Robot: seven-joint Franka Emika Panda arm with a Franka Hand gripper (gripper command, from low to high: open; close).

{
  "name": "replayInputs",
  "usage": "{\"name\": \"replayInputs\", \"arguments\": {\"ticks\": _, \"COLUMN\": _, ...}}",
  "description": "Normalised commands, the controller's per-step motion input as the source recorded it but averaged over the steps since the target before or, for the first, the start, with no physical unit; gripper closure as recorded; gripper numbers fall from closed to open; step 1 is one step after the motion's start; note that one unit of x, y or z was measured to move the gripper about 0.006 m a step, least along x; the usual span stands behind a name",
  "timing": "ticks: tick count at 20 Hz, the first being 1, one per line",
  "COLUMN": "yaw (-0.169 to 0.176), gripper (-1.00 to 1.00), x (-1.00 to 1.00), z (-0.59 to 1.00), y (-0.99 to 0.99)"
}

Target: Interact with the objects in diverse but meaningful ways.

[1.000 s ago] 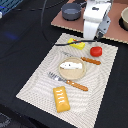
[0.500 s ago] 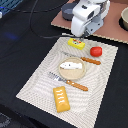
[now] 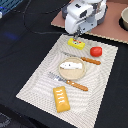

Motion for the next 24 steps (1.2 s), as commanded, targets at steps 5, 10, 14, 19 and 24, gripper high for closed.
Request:
{"name": "replayInputs", "arguments": {"ticks": 5, "yaw": 0.119, "gripper": -1.00, "x": -0.09, "z": -0.12, "y": 0.00}}
{"name": "replayInputs", "arguments": {"ticks": 10, "yaw": 0.076, "gripper": -1.00, "x": -0.08, "z": -0.06, "y": -0.02}}
{"name": "replayInputs", "arguments": {"ticks": 14, "yaw": 0.000, "gripper": -1.00, "x": 0.00, "z": -0.02, "y": -0.17}}
{"name": "replayInputs", "arguments": {"ticks": 19, "yaw": 0.000, "gripper": -1.00, "x": 0.00, "z": -0.17, "y": -0.18}}
{"name": "replayInputs", "arguments": {"ticks": 24, "yaw": -0.007, "gripper": -1.00, "x": 0.00, "z": -0.25, "y": -0.13}}
